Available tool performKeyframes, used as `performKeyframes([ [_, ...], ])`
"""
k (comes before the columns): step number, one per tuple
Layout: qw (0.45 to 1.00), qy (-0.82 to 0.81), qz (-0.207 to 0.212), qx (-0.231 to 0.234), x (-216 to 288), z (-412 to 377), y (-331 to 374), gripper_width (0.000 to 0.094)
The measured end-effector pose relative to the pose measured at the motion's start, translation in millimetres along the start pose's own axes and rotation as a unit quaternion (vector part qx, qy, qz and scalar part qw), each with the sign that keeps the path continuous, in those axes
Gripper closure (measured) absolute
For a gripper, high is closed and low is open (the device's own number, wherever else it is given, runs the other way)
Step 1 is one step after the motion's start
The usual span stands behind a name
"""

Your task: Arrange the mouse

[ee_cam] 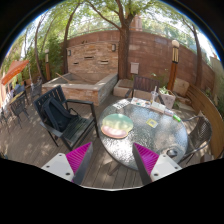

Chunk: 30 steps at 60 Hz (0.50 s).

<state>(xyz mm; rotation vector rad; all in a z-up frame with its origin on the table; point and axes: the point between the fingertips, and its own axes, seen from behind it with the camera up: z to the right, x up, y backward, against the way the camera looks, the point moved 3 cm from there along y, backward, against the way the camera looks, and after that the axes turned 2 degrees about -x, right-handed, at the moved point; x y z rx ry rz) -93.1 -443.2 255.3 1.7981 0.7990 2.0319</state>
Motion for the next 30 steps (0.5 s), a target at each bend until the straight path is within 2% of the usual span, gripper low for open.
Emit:
performKeyframes([
  [8, 1.0, -0.016, -0.018, -0.01, -10, 25, 11, 0.0115],
  [23, 0.994, -0.052, -0.071, -0.058, -108, 122, -22, 0.0115],
  [30, 0.991, -0.069, -0.069, -0.089, -141, 190, -51, 0.0113],
])
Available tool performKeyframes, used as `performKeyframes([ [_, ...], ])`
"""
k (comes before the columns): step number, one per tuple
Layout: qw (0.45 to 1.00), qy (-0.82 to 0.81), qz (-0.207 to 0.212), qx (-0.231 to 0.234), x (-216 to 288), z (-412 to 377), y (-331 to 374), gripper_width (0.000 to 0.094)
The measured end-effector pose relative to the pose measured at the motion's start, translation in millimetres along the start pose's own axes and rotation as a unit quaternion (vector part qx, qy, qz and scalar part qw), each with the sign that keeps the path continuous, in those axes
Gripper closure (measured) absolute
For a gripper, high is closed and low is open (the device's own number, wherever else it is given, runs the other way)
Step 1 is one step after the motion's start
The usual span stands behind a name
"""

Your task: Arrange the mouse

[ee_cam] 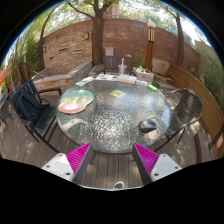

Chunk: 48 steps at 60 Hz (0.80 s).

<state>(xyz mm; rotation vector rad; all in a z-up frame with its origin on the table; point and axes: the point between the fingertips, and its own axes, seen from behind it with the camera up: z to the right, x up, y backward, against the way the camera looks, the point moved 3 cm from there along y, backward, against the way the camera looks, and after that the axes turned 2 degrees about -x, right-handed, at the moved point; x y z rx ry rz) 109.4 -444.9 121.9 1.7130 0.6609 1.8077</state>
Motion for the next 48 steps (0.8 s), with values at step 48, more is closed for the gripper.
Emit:
performKeyframes([
  [48, 0.997, -0.079, -0.007, -0.002, 60, 128, -235, 0.0153],
])
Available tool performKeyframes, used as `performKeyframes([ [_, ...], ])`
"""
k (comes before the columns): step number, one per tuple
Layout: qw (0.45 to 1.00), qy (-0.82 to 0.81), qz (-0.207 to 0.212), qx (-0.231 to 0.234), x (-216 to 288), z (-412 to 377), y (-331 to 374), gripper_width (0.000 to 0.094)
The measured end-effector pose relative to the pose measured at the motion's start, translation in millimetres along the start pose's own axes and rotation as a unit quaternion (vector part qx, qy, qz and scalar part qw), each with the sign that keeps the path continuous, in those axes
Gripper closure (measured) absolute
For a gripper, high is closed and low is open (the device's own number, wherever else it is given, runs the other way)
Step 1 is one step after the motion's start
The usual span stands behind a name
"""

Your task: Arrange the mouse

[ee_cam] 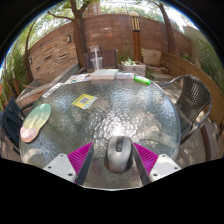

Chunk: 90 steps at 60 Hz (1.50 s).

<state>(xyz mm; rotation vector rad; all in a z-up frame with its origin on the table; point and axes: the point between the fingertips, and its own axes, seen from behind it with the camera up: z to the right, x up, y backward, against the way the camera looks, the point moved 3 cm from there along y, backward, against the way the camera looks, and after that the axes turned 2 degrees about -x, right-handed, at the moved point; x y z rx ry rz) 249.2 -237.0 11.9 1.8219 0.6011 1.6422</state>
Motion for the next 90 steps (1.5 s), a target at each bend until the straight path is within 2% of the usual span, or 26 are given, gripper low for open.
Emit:
performKeyframes([
  [7, 0.999, 0.03, -0.006, -0.031, -3, 8, -9, 0.0342],
  [11, 0.999, 0.036, -0.002, -0.026, -3, 6, -10, 0.0444],
  [21, 0.999, 0.029, -0.003, -0.036, -2, 10, -9, 0.0544],
  [29, 0.997, 0.018, 0.0, -0.077, 3, 18, -1, 0.06],
  [33, 0.994, 0.008, 0.019, -0.105, 25, 21, 11, 0.0599],
  [40, 0.987, -0.017, 0.092, -0.13, 103, -4, 45, 0.0601],
  [48, 0.978, -0.02, 0.186, -0.095, 204, -99, 79, 0.0602],
  [53, 0.976, -0.011, 0.215, -0.046, 231, -179, 80, 0.0602],
  [56, 0.978, -0.006, 0.207, -0.009, 236, -227, 64, 0.0602],
  [60, 0.985, 0.001, 0.171, 0.029, 212, -292, 23, 0.0601],
  [64, 0.992, 0.015, 0.112, 0.05, 155, -343, -28, 0.059],
  [68, 0.997, 0.02, 0.055, 0.049, 128, -365, -60, 0.059],
  [70, 0.998, 0.026, 0.037, 0.047, 91, -376, -89, 0.0565],
  [71, 0.998, 0.03, 0.031, 0.042, 101, -372, -83, 0.0549],
  [76, 0.998, 0.048, -0.008, 0.031, 83, -373, -97, 0.0477],
  [77, 0.998, 0.046, -0.013, 0.033, 67, -379, -118, 0.0458],
  [80, 0.999, 0.047, -0.01, 0.026, 72, -377, -99, 0.0375],
  [84, 0.998, 0.058, -0.002, 0.023, 84, -378, -81, 0.0066],
  [87, 0.997, 0.069, 0.01, 0.016, 88, -379, -63, 0.0104],
  [90, 0.997, 0.077, 0.019, 0.011, 101, -379, -39, 0.0068],
])
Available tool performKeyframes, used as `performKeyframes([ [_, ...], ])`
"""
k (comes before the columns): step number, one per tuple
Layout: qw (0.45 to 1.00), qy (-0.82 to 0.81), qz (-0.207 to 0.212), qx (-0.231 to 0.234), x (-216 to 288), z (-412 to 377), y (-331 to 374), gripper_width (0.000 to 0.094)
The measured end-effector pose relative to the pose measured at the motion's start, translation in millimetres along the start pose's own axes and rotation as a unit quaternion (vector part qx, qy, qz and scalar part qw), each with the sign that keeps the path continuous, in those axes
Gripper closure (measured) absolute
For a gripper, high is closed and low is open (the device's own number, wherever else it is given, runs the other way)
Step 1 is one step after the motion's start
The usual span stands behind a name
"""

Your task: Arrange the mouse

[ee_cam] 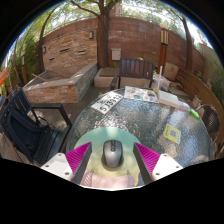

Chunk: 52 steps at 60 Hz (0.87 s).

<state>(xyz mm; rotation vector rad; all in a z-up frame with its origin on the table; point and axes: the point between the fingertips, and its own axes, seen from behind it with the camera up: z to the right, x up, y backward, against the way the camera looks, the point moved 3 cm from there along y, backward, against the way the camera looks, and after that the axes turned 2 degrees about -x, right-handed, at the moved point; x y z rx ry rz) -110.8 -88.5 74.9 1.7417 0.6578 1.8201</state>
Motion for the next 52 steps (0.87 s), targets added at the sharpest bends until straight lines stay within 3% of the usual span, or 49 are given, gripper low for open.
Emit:
performKeyframes([
  [22, 0.999, 0.031, -0.002, -0.035, -4, -7, 147, 0.008],
  [52, 1.0, 0.022, 0.001, -0.021, -16, -11, 187, 0.0083],
])
